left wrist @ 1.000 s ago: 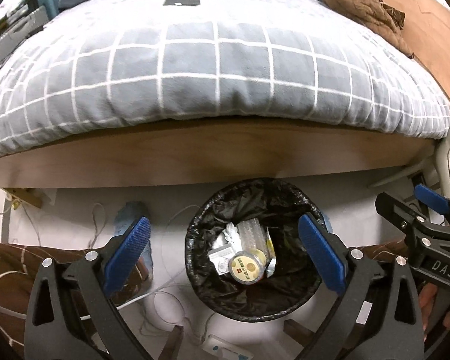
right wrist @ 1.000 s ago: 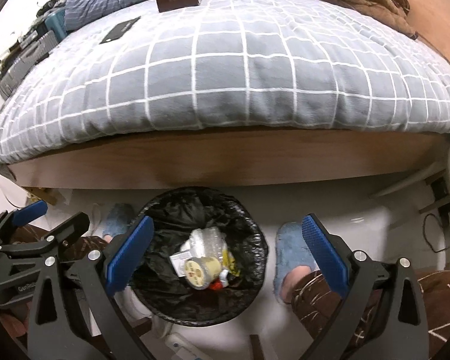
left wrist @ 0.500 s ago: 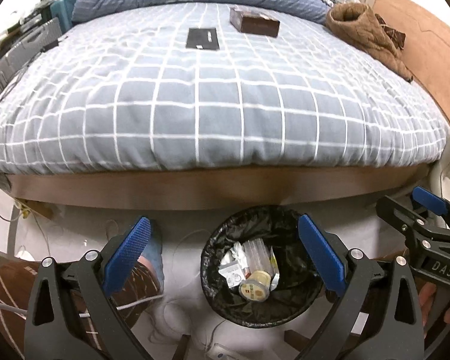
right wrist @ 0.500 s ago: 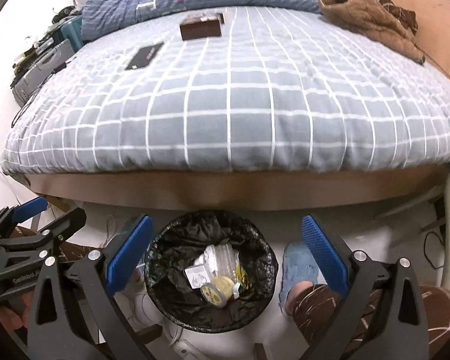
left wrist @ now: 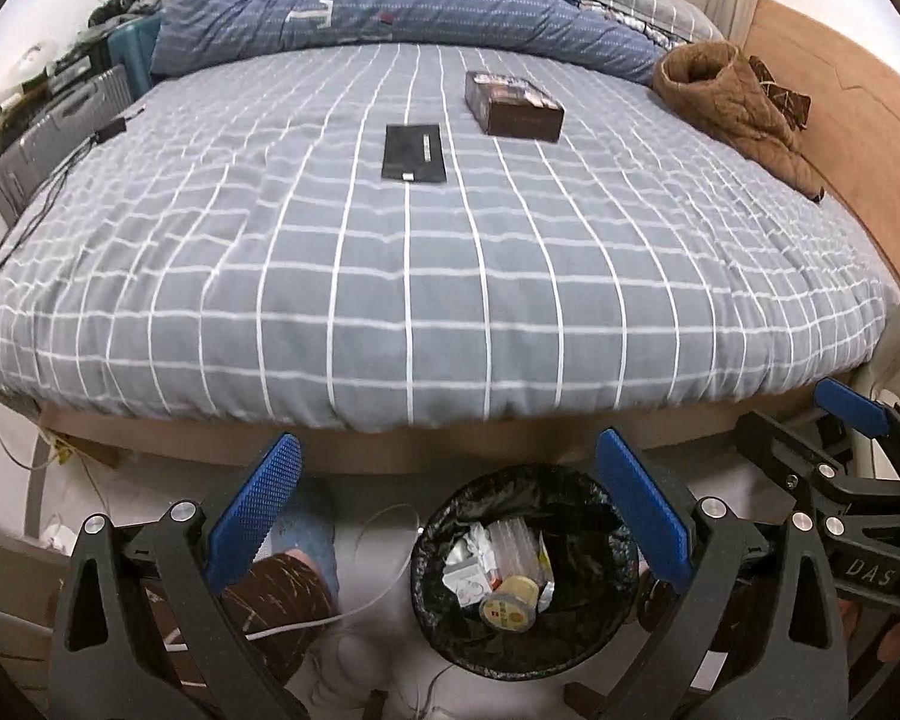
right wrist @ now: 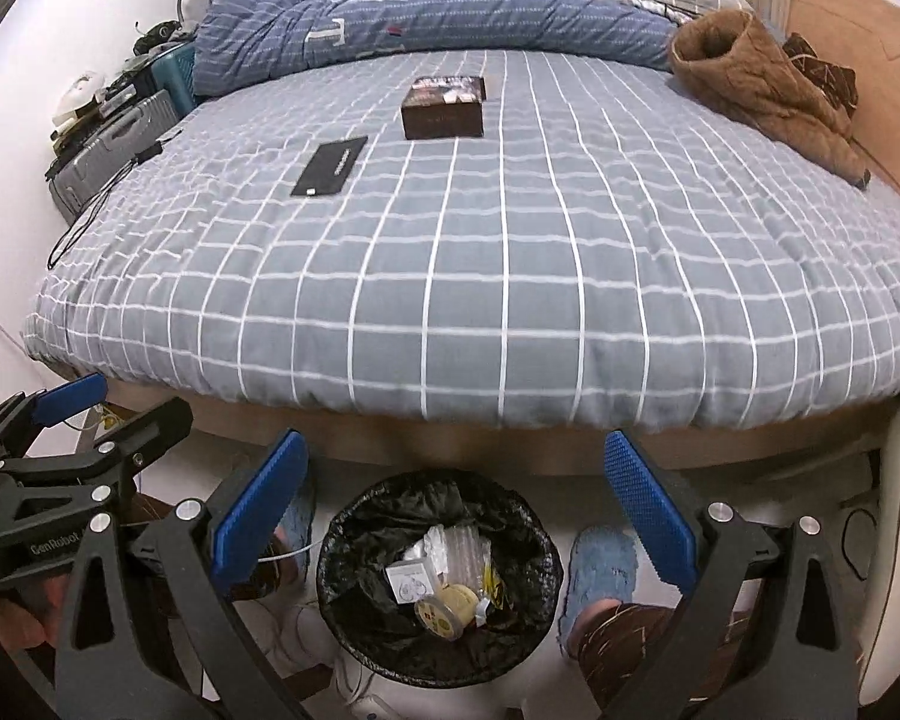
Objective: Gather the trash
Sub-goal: 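Raise both tools back over the bed toward the black sachet and brown box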
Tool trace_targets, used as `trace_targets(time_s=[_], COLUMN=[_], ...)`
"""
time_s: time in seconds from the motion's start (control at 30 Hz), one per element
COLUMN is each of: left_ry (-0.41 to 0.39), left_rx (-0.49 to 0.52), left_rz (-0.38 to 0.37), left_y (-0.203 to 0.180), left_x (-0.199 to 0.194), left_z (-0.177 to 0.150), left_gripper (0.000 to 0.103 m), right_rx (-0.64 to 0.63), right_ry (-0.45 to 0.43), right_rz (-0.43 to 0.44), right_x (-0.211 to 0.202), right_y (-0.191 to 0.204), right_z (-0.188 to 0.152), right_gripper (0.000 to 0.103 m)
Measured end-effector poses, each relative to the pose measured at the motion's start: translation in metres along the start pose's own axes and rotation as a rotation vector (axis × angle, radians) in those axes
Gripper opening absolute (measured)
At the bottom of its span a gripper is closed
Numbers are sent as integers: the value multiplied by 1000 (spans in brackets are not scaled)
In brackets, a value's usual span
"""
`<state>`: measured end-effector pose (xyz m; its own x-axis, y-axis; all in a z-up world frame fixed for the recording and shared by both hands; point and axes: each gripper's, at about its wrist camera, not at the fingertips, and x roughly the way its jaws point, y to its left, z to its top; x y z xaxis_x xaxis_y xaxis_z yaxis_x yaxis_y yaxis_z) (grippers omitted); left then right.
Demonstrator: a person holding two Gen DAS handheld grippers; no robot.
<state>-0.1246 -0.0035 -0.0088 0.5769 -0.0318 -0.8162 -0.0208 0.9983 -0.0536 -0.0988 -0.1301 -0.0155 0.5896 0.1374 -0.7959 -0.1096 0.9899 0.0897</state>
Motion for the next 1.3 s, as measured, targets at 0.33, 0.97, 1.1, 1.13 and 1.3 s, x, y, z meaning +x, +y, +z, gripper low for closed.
trace_targets(time_s=[0.33,0.97,1.1,1.13,1.3], left_ry=[-12,2,13,18,24], left_rx=[-19,-65,-62,-62,-71], left_rz=[14,60,74,78,84], left_y=[9,23,25,26,32], left_x=[5,122,155,166,200], left_z=[45,172,193,199,218], left_gripper=[97,97,97,97,93], right_rx=[-8,-67,-69,-74,-89], right_ry=[-26,-47,-48,-47,-56], right_rz=[-10,-26,-19,-18,-22], right_x=[5,99,127,135,165], right_y=[-5,-20,-23,-23,-22], right_z=[46,159,183,190,221], right_gripper=[95,95,95,95,95])
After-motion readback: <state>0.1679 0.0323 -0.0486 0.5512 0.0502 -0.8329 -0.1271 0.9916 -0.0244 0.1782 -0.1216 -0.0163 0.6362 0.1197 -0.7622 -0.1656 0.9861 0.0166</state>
